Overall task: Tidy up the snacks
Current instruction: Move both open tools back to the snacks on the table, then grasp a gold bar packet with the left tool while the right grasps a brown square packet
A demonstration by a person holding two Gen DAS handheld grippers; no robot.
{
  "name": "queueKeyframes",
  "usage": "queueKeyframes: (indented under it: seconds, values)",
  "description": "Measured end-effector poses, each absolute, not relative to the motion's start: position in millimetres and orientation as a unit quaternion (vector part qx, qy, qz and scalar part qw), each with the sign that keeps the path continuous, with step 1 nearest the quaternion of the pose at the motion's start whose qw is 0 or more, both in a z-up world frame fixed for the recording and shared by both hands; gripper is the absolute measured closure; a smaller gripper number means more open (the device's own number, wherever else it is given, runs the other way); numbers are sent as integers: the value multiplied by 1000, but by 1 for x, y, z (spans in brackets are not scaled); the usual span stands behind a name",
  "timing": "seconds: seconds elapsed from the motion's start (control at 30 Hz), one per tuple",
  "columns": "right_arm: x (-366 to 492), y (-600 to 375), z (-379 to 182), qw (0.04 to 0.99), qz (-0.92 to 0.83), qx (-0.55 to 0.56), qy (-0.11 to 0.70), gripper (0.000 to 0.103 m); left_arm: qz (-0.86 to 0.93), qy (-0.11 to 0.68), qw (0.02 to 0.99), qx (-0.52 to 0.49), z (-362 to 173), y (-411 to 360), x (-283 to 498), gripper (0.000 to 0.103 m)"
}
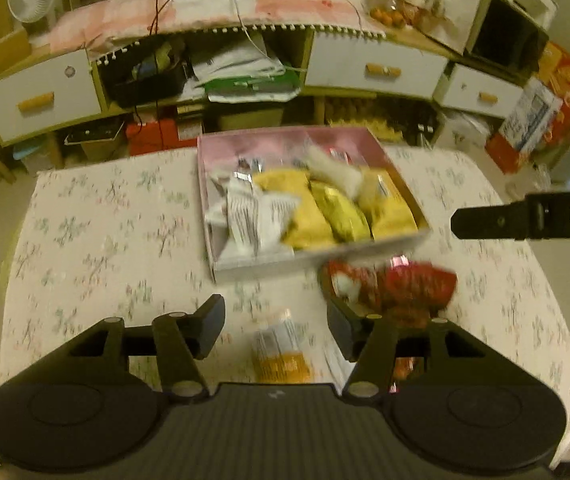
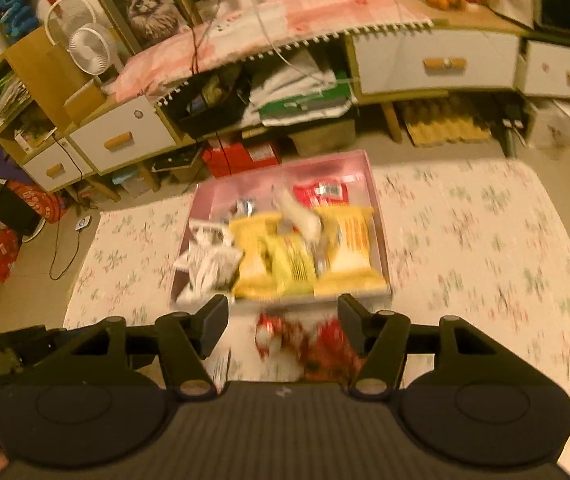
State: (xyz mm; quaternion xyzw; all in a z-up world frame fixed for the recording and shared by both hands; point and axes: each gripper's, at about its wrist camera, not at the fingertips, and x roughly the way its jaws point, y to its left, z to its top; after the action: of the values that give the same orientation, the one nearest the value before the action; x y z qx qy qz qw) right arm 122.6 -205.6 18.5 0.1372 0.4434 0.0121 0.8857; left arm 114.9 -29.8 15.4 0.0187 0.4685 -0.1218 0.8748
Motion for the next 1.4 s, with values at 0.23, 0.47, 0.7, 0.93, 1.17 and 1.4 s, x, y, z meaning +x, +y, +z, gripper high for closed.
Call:
queueKeyframes:
  seconds: [0.23, 0.47, 0.7, 0.93, 1.17, 1.4]
  values:
    - [97, -207, -5, 873, 6, 174, 456, 34, -137, 483, 861, 83, -21, -48, 76, 26]
    - [95, -205, -27, 858, 2, 168, 485, 36, -130, 519, 823, 191, -74, -58, 70, 26]
    - [84, -191, -32, 856, 24, 139, 498, 36, -153, 527, 809, 211, -91, -59, 70, 26]
    - [82, -183, -42, 849, 27, 121, 514, 35, -160, 532, 803, 217, -107, -65, 73, 12]
    - [82, -182, -50, 842, 24, 118, 526, 35, -209, 537, 791, 204, -99, -70, 68, 58]
    - [81, -188, -51, 841, 15, 121, 527, 35, -218, 545, 782, 209, -95, -72, 62, 69]
